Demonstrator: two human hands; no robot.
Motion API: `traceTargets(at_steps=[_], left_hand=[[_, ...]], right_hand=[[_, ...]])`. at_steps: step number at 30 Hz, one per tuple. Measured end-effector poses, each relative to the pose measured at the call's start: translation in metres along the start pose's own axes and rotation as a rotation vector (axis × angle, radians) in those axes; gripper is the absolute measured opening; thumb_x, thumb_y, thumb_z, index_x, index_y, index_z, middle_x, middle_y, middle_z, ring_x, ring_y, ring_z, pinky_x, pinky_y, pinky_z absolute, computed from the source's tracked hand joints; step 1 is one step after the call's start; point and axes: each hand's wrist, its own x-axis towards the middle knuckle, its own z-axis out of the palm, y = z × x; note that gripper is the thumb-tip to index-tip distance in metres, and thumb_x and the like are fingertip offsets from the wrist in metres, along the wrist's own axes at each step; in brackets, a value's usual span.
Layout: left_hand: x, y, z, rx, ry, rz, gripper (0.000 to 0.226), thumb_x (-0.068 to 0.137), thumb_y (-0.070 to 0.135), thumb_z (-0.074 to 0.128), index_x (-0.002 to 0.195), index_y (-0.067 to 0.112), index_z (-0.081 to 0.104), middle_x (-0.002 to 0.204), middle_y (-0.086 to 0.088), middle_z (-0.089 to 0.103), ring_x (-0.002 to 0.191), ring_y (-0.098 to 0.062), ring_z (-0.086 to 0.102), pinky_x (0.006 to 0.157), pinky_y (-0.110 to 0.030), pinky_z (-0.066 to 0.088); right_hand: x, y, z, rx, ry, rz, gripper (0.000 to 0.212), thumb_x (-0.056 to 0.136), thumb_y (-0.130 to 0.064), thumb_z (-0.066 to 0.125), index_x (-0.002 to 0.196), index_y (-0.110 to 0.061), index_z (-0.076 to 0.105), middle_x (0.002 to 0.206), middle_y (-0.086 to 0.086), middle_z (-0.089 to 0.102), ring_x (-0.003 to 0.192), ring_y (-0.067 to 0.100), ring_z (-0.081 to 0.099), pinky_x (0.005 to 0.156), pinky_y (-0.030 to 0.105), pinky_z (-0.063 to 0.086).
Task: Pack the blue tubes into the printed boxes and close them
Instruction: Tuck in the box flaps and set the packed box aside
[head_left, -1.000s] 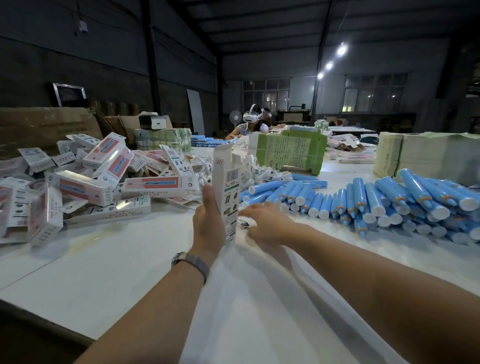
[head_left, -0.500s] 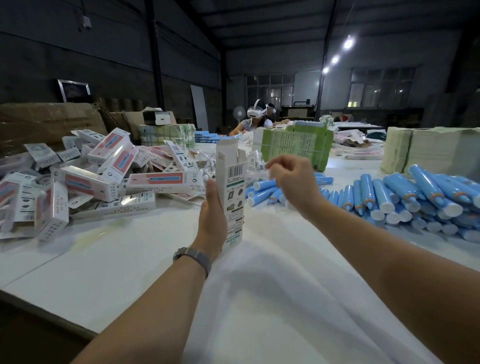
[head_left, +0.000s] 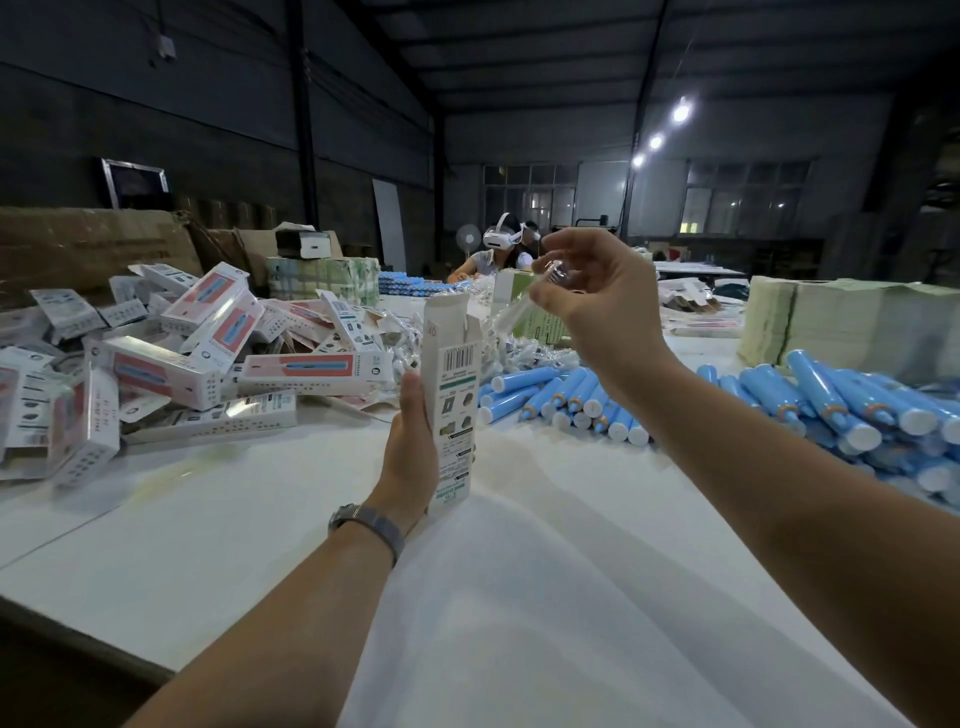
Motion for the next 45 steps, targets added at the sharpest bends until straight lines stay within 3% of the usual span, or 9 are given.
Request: traceTargets(at_steps=[6,9,12,18,23,30,35,40,45], left_hand=[[-0.001,-0.001,-0.001,-0.006,-0.047,0.016,0.100,0.072,0.082,0.018,0.144,0.021,0.052,0.133,-0.024,0.060,0.123,-0.050,0.055,0.104,-0.066,0.043],[0.002,-0.004,-0.003,-0.046,-0.072,0.004,0.103,0.070,0.082,0.020,0.141,0.016,0.055,0.099,-0.013,0.074,0.085,-0.028,0.074,0.069,-0.041,0.060],[0.005,-0.007,-0.005,-0.071,-0.093,0.003,0.102,0.071,0.081,0.021,0.136,0.011,0.058,0.071,0.001,0.073,0.058,-0.017,0.070,0.051,-0.027,0.054],[0.005,-0.011,-0.005,-0.091,-0.168,0.040,0.098,0.077,0.085,0.019,0.131,0.014,0.061,0.071,0.002,0.074,0.059,-0.015,0.069,0.052,-0.027,0.054],[0.003,-0.010,-0.003,-0.128,-0.152,0.039,0.077,0.076,0.084,0.024,0.092,0.032,0.077,0.068,-0.009,0.071,0.056,-0.023,0.067,0.051,-0.030,0.054],[0.005,-0.010,-0.001,-0.197,-0.312,0.000,0.084,0.071,0.091,0.033,0.087,0.021,0.076,0.071,-0.018,0.066,0.057,-0.031,0.064,0.055,-0.035,0.052],[0.006,-0.012,-0.001,-0.178,-0.296,0.017,0.090,0.065,0.097,0.038,0.086,0.019,0.077,0.075,-0.021,0.069,0.059,-0.034,0.067,0.057,-0.035,0.054],[0.001,-0.005,0.004,-0.054,-0.021,0.243,0.055,0.094,0.065,0.029,0.099,0.034,0.073,0.086,0.002,0.077,0.075,-0.018,0.075,0.060,-0.027,0.056],[-0.011,0.009,0.008,-0.005,0.012,0.559,0.035,0.096,0.061,0.035,0.130,0.060,0.028,0.119,0.037,0.060,0.109,0.000,0.064,0.083,-0.027,0.058]], right_hand=[[0.000,-0.007,0.007,0.056,0.001,-0.008,0.029,0.090,-0.006,0.070,0.115,-0.019,0.062,0.094,0.001,0.076,0.088,0.021,0.072,0.075,0.029,0.058],[-0.003,-0.007,0.017,0.016,-0.009,-0.043,0.027,0.087,-0.010,0.074,0.105,-0.023,0.057,0.079,0.009,0.072,0.076,0.029,0.067,0.072,0.036,0.056],[-0.002,-0.004,0.024,-0.111,0.005,-0.102,0.022,0.087,-0.014,0.075,0.095,-0.024,0.057,0.080,-0.005,0.071,0.077,0.012,0.068,0.073,0.029,0.056],[-0.005,-0.002,0.030,-0.313,-0.053,-0.233,0.013,0.087,-0.018,0.075,0.092,-0.021,0.064,0.085,-0.010,0.070,0.076,0.004,0.065,0.071,0.020,0.052],[-0.020,0.017,0.033,-0.505,-0.235,-0.214,0.019,0.092,-0.031,0.067,0.092,-0.014,0.074,0.112,-0.003,0.060,0.103,0.015,0.056,0.090,0.043,0.049],[-0.042,0.029,0.037,0.082,-0.266,0.134,0.047,0.097,-0.026,0.060,0.139,-0.030,0.041,0.118,0.001,0.059,0.094,0.012,0.066,0.075,0.028,0.057],[-0.051,0.033,0.052,0.221,-0.234,0.195,0.037,0.103,-0.024,0.049,0.136,-0.032,0.032,0.097,0.010,0.070,0.079,0.012,0.071,0.067,0.023,0.057],[-0.057,0.041,0.067,0.163,-0.103,0.156,0.034,0.103,-0.031,0.047,0.132,-0.040,0.031,0.095,0.013,0.068,0.088,0.028,0.069,0.084,0.053,0.056],[-0.066,0.046,0.080,0.101,-0.064,0.104,0.037,0.097,-0.047,0.044,0.131,-0.043,0.031,0.098,0.011,0.067,0.089,0.027,0.067,0.086,0.056,0.052]])
